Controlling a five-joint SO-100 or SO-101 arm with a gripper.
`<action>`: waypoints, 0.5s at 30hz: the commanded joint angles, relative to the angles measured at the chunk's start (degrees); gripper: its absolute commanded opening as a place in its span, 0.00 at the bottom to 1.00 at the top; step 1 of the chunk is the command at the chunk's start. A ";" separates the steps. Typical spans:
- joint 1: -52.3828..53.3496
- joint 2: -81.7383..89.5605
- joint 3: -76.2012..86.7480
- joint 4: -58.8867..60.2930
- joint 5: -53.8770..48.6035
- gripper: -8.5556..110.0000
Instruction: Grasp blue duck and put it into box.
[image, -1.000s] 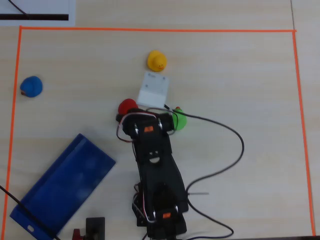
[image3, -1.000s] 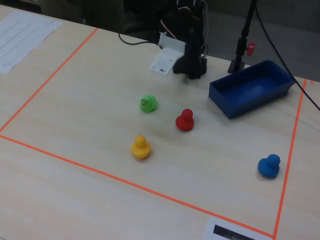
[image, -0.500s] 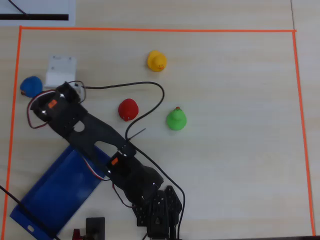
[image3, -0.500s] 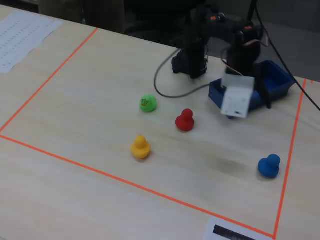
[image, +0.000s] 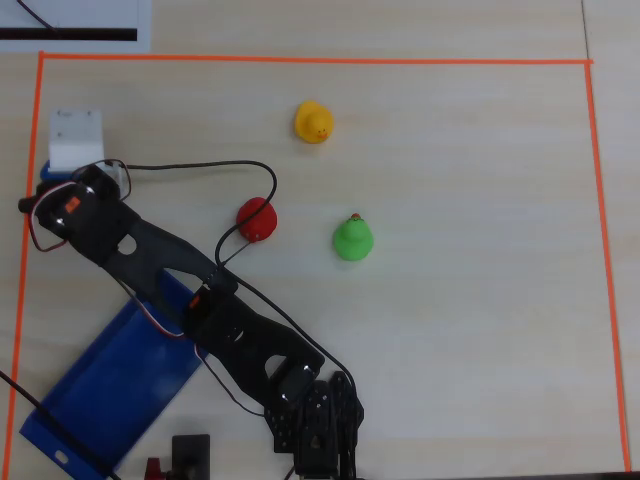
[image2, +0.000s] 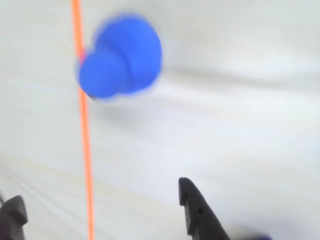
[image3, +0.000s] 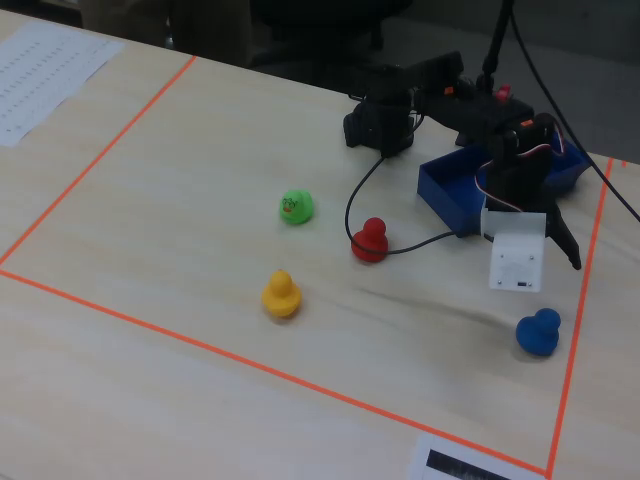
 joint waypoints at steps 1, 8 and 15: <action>1.93 1.41 -3.43 -4.92 -2.37 0.42; 0.53 1.41 -0.18 -14.15 -5.89 0.41; -0.09 -2.81 0.00 -20.04 -4.92 0.40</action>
